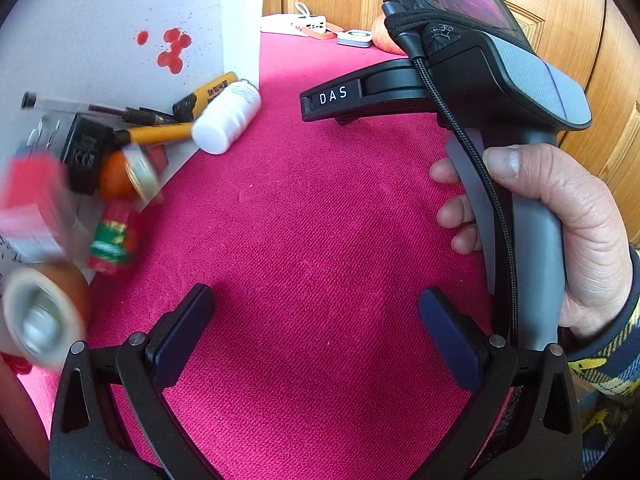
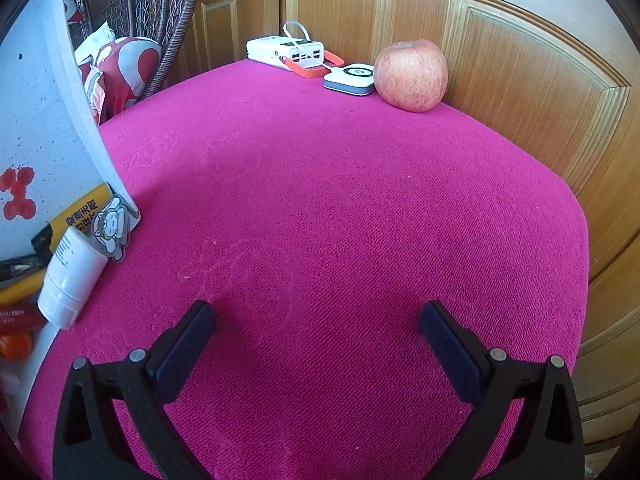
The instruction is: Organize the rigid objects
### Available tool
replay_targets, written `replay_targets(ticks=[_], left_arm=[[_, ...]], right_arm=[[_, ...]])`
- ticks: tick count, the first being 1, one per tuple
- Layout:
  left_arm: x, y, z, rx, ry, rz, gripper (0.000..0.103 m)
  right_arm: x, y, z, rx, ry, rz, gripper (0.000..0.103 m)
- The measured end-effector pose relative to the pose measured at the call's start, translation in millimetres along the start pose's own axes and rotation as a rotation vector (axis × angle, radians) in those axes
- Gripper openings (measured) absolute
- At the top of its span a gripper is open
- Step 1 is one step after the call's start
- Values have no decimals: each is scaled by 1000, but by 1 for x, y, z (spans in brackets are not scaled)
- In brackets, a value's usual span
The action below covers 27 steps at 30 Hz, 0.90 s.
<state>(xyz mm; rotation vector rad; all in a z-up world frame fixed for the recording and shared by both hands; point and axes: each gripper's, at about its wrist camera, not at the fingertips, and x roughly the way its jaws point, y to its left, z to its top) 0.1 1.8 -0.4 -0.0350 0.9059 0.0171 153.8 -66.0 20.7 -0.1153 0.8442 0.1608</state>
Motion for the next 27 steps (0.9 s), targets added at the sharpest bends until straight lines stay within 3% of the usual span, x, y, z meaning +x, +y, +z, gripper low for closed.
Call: replay_targets(ticks=[27], left_arm=[[-2,1,0,-1,1,1,103]], right_arm=[[2,2,0,3,4,3,103]])
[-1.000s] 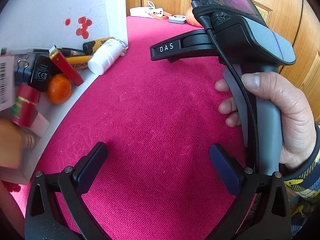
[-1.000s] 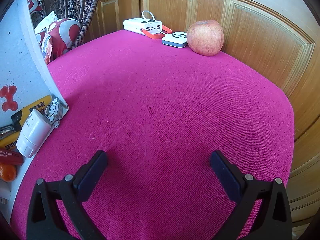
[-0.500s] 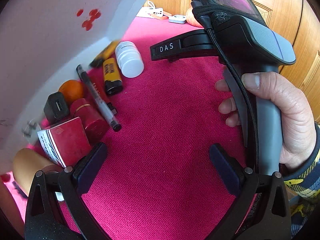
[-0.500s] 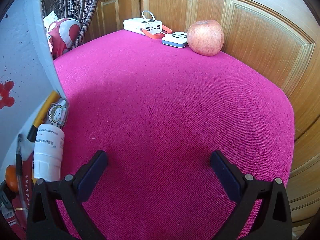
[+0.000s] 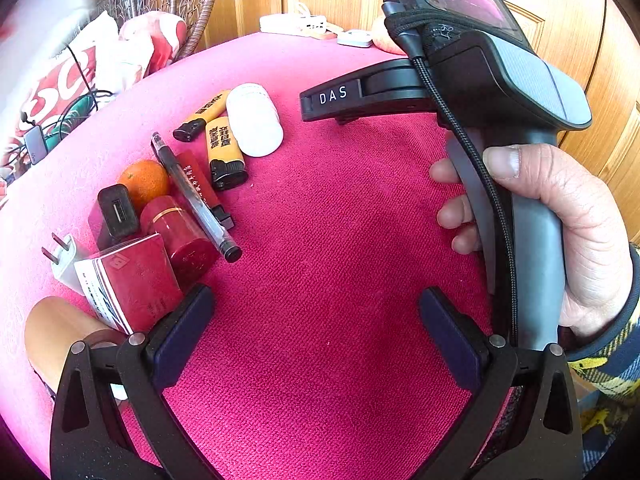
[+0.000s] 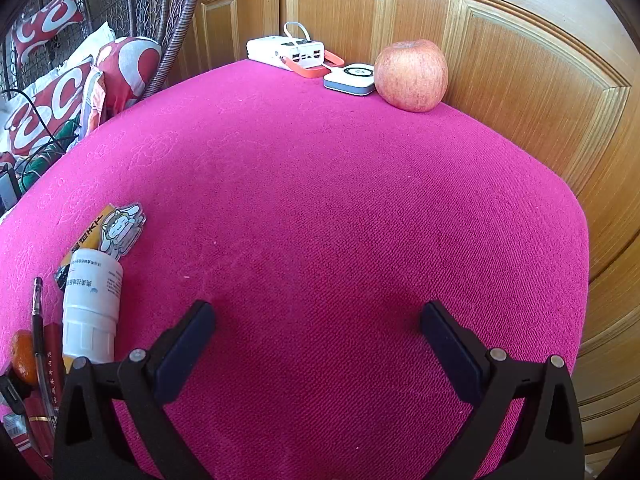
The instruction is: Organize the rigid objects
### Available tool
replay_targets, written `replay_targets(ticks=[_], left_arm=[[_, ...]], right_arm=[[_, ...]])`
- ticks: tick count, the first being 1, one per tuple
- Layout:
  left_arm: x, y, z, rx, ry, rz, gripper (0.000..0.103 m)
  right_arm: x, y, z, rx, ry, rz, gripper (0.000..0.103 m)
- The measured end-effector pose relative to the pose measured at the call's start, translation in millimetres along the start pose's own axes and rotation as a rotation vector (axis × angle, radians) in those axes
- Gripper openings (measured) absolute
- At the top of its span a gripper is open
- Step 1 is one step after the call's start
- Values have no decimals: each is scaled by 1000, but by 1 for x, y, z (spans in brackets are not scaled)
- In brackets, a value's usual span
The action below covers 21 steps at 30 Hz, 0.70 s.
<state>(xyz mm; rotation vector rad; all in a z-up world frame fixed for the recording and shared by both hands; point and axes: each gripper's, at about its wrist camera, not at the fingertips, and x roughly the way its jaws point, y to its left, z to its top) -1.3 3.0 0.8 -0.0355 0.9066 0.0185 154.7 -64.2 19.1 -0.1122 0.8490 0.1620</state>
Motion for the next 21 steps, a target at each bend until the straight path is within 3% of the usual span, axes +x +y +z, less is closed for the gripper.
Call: replay_targets(ticks=[21], left_arm=[[0,1,0,0,1,0,103]], right_arm=[[0,0,0,0,-2,0,103]])
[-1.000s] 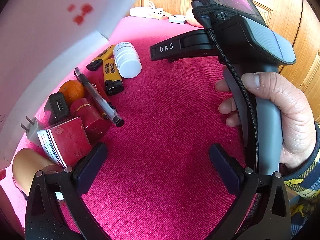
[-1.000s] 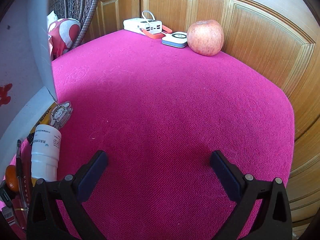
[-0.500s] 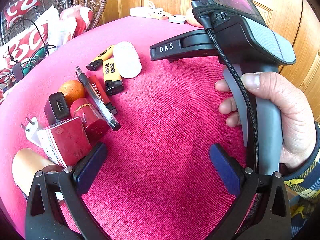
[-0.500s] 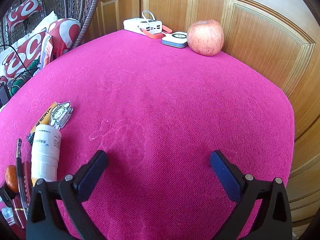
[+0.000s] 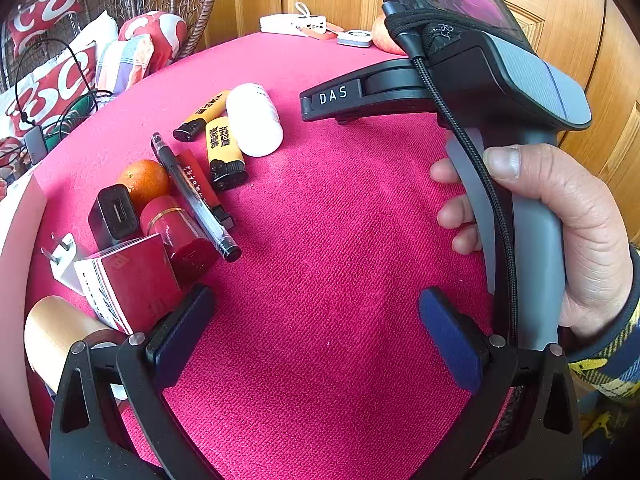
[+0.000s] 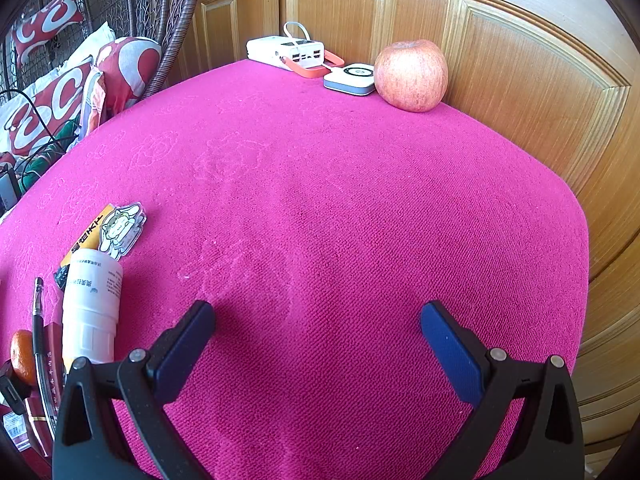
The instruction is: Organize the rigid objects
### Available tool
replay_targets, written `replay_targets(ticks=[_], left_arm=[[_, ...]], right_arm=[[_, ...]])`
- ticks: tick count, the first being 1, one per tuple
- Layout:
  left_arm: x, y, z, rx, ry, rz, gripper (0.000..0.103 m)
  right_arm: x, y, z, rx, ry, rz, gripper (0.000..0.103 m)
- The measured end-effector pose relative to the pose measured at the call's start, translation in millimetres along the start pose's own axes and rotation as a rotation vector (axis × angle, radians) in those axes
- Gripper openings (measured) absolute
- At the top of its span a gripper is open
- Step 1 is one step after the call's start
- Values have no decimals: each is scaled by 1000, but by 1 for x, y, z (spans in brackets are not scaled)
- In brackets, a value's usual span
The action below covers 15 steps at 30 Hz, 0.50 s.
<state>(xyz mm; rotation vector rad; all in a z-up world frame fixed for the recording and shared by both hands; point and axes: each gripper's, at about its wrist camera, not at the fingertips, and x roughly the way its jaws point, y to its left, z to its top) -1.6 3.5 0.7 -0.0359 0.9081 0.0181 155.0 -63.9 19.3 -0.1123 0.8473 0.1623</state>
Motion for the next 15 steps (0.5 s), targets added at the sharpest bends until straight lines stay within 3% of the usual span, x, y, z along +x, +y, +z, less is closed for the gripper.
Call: replay_targets(ticks=[15], left_arm=[[0,0,0,0,0,-1,103]], right_arm=[[-1,0,1,2,11,3,103]])
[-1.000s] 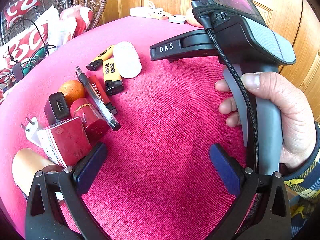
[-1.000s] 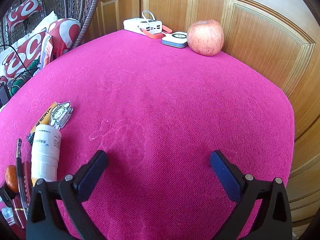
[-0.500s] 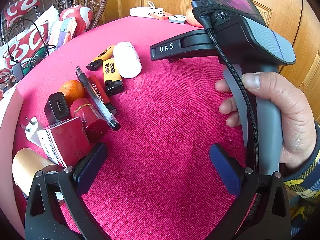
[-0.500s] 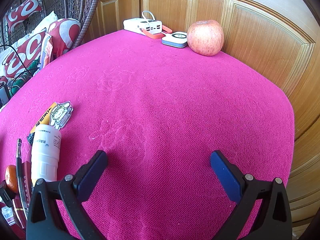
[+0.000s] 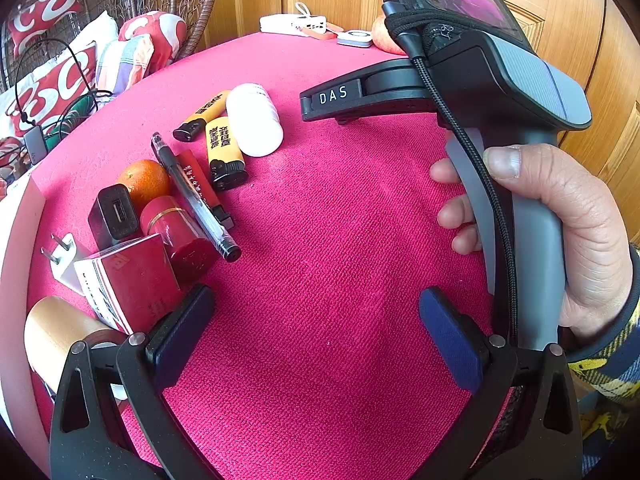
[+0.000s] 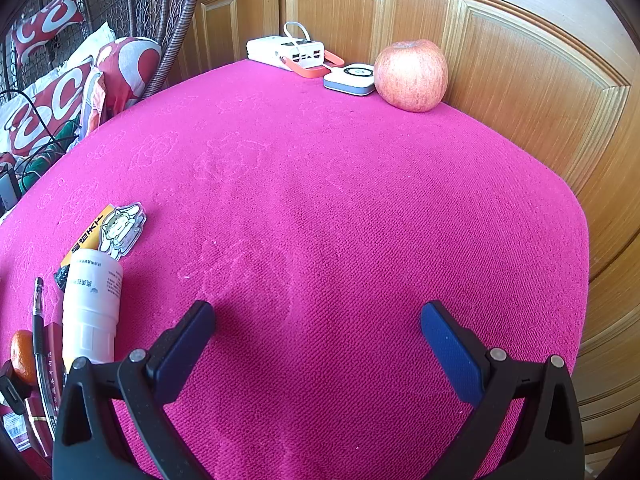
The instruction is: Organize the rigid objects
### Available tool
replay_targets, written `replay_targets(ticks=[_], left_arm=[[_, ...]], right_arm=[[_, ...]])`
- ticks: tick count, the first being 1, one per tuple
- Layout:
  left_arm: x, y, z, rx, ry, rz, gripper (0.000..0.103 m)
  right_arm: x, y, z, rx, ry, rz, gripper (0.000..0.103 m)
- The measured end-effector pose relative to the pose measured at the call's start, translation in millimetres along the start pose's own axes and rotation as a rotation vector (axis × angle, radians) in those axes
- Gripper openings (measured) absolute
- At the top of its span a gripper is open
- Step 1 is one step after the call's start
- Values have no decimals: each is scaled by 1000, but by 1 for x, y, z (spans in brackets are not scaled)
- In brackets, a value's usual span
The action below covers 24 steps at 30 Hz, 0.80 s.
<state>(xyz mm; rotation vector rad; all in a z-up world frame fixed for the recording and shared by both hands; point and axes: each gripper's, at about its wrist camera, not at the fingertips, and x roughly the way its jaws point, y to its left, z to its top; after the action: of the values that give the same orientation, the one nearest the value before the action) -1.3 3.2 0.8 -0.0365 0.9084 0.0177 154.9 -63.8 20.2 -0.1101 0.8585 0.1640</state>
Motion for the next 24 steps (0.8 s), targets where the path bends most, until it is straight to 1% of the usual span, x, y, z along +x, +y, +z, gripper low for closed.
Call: replay_targets(ticks=[20,24], left_arm=[[0,0,0,-1,0,0,103],[-1,-1,0,-18,-1,17,103]], right_arm=[[0,0,0,1,6,2,103],[0,0,0,1,6,3,103]])
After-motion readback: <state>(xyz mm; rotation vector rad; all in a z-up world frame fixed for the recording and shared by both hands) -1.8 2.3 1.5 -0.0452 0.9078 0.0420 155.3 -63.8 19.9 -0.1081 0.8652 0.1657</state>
